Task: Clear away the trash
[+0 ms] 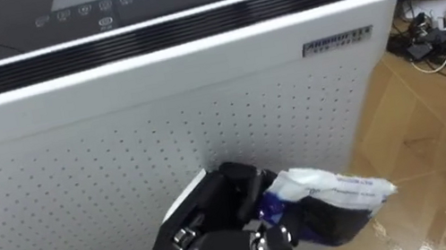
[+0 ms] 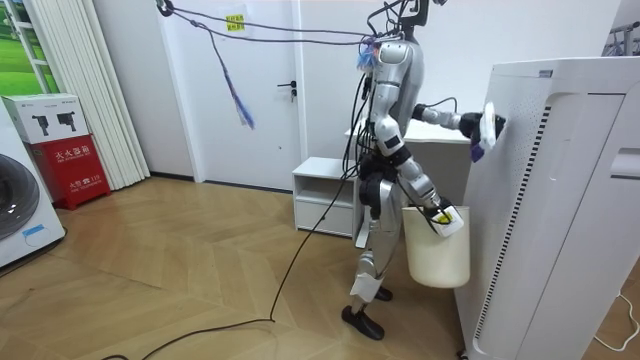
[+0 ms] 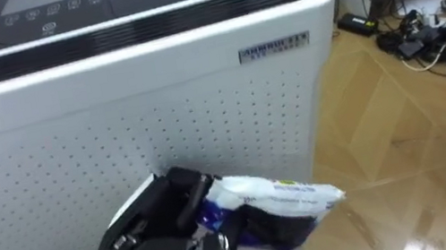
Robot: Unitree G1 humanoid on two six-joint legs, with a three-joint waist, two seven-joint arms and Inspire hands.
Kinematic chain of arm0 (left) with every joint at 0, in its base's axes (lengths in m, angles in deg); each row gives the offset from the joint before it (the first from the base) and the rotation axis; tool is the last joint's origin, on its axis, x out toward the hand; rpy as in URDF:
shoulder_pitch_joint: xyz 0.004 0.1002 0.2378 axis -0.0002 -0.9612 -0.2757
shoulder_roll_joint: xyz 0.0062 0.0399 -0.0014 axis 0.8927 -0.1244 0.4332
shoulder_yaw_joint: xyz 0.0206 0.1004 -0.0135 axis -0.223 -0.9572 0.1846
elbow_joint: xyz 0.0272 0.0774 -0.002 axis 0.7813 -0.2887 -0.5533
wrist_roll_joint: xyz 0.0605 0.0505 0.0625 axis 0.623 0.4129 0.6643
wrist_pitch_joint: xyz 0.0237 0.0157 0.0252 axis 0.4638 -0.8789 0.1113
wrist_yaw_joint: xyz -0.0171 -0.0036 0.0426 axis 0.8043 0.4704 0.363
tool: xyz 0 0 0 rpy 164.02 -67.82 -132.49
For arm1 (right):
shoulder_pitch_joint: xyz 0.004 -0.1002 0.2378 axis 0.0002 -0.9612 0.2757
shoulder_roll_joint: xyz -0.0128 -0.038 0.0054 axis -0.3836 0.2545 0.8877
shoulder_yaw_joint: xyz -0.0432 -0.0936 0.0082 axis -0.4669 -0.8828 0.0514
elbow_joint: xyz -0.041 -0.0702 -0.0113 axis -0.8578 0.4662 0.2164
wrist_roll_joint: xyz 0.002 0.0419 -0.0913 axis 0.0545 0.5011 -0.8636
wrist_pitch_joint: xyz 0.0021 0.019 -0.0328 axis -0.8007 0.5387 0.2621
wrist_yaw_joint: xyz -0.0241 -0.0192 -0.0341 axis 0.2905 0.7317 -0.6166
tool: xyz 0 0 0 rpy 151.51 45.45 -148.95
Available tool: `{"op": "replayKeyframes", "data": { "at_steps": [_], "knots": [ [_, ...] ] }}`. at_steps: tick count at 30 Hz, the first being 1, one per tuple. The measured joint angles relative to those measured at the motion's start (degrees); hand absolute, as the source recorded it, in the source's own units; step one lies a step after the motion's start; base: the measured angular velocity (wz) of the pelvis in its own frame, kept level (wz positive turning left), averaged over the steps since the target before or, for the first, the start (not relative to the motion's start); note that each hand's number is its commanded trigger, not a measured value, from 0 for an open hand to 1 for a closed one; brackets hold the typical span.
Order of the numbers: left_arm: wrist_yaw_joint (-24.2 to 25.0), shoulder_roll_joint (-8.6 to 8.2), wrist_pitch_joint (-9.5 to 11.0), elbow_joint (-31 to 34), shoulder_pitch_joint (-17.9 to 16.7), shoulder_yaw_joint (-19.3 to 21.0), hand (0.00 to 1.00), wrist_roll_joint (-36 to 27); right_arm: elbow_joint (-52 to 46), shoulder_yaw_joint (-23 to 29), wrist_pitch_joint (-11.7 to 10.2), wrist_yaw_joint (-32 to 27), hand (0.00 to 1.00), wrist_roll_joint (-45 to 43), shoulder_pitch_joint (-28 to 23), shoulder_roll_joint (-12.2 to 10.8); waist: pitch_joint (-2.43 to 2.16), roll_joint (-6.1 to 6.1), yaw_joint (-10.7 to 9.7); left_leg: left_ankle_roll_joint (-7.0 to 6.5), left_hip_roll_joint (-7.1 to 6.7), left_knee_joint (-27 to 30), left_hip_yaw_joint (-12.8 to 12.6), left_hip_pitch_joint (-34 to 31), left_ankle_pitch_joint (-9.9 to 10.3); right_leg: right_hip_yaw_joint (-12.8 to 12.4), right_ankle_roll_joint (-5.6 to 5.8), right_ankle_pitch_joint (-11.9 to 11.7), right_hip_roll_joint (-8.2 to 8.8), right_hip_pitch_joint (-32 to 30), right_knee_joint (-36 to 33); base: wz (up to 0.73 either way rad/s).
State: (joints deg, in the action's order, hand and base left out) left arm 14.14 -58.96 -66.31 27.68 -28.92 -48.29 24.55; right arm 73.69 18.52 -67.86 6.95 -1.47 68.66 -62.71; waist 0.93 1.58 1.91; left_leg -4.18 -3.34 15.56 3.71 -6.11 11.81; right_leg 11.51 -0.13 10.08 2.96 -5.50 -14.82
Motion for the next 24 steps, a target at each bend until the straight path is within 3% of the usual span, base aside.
{"op": "replayKeyframes", "data": {
  "at_steps": [6, 13, 17, 24],
  "knots": [
    [-0.01, -0.32, -0.2, -8.82, -0.2, -1.97, 1.0, 0.39, 1.38, -0.01, -0.02, 0.07, 1.0, 0.35, 1.71, 0.3, 0.11, 0.01, -0.09, 0.02, 0.03, 0.34, -0.13, -2.6, -0.12, 0.15, -0.01, 0.01, 0.18, -2.86, -1.03, 0.0],
    [-0.01, -1.52, -0.28, -18.22, -0.26, -2.39, 1.0, 9.09, 2.66, -0.02, -0.02, -0.08, 1.0, 0.24, 2.25, 0.72, 0.14, -0.04, 0.08, 0.09, -0.02, 1.27, 0.18, -5.78, -0.21, 1.11, -0.22, -0.12, 0.29, -5.31, -1.09, 0.05],
    [-0.01, -2.07, -0.25, -20.55, -0.33, -3.03, 1.0, 14.0, 4.84, 0.0, -0.03, -0.27, 1.0, 0.26, 3.41, 0.47, 0.2, -0.13, 0.08, 0.09, 0.0, 1.51, -0.06, -6.65, -0.21, 1.16, -0.24, -0.14, 0.48, -5.93, -1.06, 0.03],
    [-0.55, -2.36, 0.99, -25.12, 0.09, -3.33, 1.0, 15.74, 6.03, -0.15, -0.04, -0.38, 1.0, 0.3, 5.72, 0.15, 0.43, -0.49, 0.4, 0.06, -0.01, 2.06, -0.53, -8.81, -0.37, 0.92, -0.24, -0.13, 0.88, -8.75, -2.56, -0.02]
  ]
}}
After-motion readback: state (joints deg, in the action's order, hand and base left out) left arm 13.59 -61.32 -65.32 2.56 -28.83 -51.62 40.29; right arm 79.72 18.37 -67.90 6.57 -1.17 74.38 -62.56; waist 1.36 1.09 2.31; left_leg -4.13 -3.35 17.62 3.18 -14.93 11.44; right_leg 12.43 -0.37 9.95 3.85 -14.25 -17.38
